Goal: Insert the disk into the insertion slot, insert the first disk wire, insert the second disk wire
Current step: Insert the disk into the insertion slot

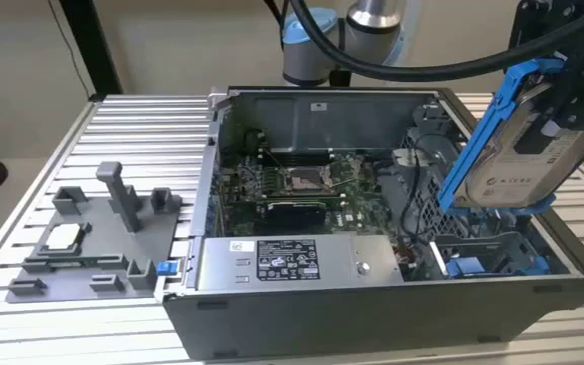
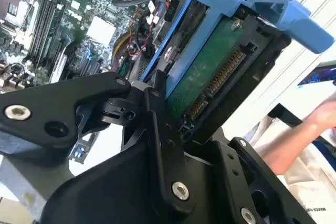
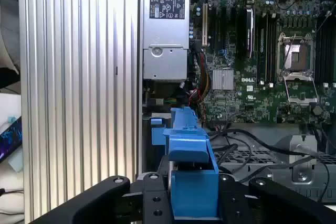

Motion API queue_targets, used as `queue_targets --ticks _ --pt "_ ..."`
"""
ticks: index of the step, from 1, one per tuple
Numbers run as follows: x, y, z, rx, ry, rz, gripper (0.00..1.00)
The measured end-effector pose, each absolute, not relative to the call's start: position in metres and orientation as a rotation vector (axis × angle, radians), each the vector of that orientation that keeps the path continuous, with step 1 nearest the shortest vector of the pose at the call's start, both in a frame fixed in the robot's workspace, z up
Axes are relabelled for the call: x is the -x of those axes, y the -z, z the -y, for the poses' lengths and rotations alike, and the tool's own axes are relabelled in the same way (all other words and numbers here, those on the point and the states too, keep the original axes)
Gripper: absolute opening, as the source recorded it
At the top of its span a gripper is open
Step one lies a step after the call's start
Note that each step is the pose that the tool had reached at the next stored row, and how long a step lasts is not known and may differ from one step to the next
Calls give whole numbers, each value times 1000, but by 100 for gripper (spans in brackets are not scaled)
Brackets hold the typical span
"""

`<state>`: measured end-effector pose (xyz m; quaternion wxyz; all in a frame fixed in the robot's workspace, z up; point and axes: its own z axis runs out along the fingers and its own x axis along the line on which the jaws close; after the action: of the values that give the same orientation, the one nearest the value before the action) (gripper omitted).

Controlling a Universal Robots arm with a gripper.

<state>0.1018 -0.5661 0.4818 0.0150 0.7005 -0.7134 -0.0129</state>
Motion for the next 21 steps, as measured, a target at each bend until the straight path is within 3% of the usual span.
queue_targets --ticks 21 --pt "-110 -478 575 -2180 40 2220 0"
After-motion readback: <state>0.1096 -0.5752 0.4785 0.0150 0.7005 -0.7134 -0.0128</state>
